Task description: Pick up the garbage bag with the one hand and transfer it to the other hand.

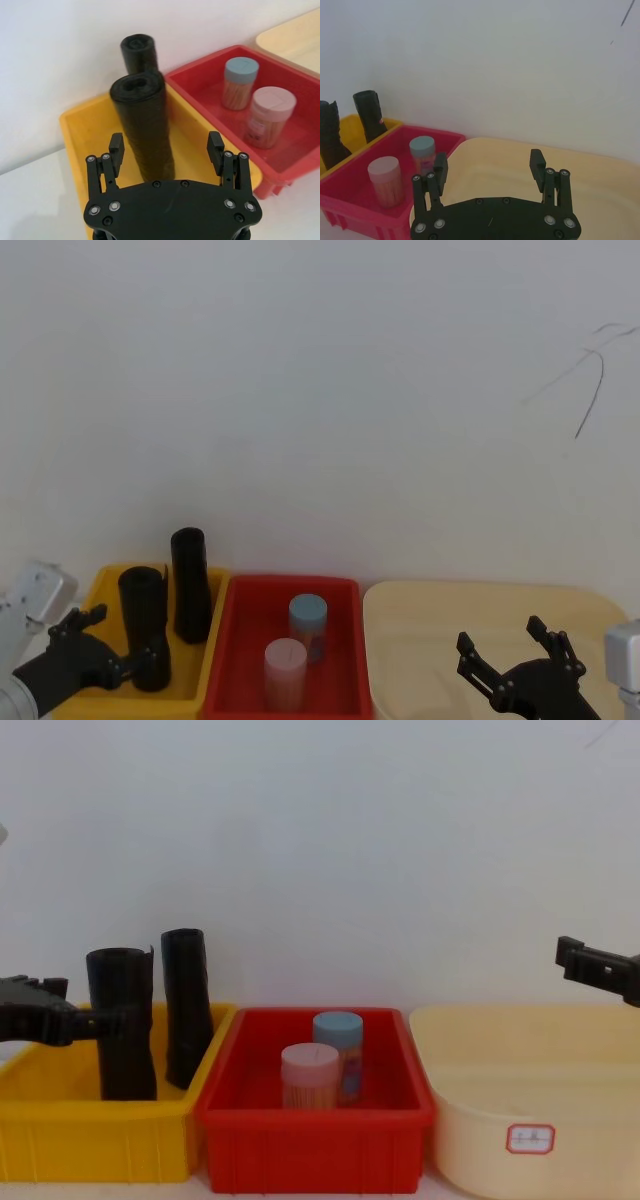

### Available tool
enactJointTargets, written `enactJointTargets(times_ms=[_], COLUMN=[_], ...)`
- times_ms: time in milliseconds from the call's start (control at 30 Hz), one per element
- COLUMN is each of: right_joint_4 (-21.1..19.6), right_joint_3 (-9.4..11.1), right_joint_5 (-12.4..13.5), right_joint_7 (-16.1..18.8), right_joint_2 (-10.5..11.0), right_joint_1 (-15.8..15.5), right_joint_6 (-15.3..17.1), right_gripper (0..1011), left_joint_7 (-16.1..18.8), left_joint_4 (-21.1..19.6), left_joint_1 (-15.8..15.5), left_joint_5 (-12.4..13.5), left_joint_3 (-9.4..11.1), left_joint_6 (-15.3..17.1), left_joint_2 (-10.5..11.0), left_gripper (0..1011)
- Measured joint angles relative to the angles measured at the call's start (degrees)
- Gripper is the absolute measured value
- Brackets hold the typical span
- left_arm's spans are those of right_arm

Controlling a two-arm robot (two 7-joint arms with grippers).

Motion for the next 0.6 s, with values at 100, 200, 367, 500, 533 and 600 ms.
enactJointTargets(times_ms=[100,200,367,500,533,600], right_joint_4=[0.0,0.0,0.0,0.0,0.0,0.0], right_joint_3=[0.0,0.0,0.0,0.0,0.0,0.0], right_joint_5=[0.0,0.0,0.0,0.0,0.0,0.0], right_joint_7=[0.0,0.0,0.0,0.0,0.0,0.0], right_joint_2=[0.0,0.0,0.0,0.0,0.0,0.0], right_joint_1=[0.0,0.0,0.0,0.0,0.0,0.0], right_joint_6=[0.0,0.0,0.0,0.0,0.0,0.0], right_gripper=[1000,1000,1000,1000,1000,1000], left_joint_7=[0.0,0.0,-0.1,-0.2,-0.2,-0.2], left_joint_4=[1.5,2.6,4.6,6.0,6.1,6.8], left_joint_1=[-1.0,-1.9,-3.5,-4.6,-4.8,-5.5], left_joint_5=[0.1,0.2,0.7,1.3,1.4,1.7], left_joint_3=[0.0,0.0,0.3,0.7,0.7,1.0], left_joint_6=[0.4,0.8,1.4,1.6,1.6,1.7], left_joint_2=[-0.5,-0.9,-1.9,-2.6,-2.7,-3.2], left_gripper=[1002,1002,1002,1002,1002,1001])
